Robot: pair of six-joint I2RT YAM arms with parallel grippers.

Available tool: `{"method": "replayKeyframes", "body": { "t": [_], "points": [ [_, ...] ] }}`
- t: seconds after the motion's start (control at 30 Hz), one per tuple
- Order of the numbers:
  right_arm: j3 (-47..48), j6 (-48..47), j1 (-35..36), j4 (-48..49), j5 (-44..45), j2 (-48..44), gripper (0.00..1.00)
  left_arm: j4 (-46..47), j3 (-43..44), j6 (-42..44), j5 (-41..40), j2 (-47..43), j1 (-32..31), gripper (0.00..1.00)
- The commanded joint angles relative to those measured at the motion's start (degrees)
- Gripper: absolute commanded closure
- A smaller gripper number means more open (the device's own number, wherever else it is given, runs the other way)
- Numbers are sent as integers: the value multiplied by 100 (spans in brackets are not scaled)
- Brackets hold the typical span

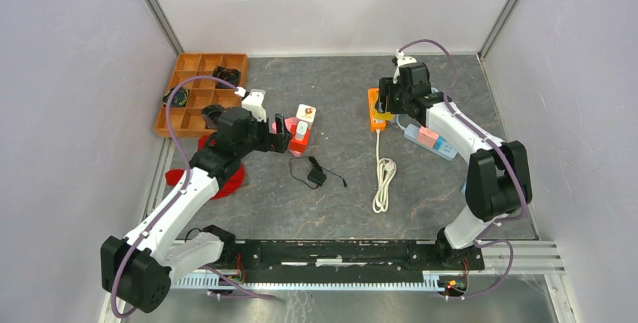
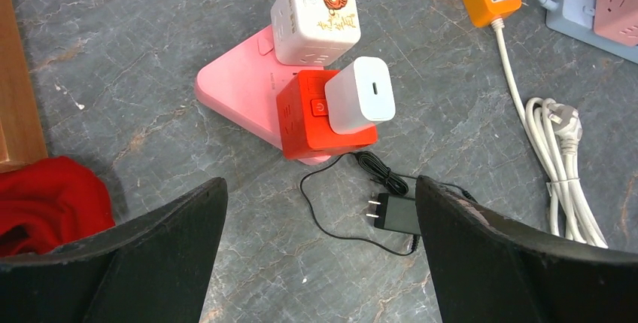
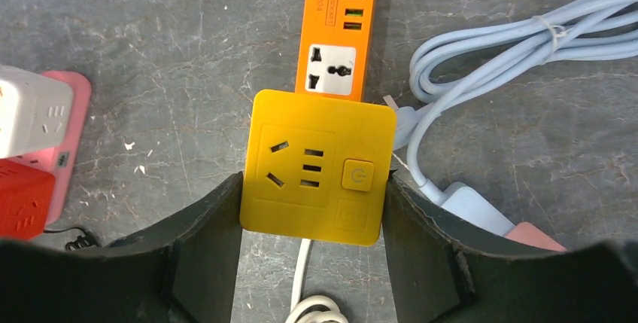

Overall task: Insert the plug
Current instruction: Insert the plug into the socket.

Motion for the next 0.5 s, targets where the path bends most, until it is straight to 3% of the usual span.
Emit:
{"method": "replayKeyframes", "body": {
  "t": [0.0,0.47],
  "points": [
    [375,-298,36,226,-241,159,59,41,-10,116,-138,-64,14,0],
    [596,-605,42,188,-343,663,58,58,-10,102,-140,-53,13,0]
  ]
}}
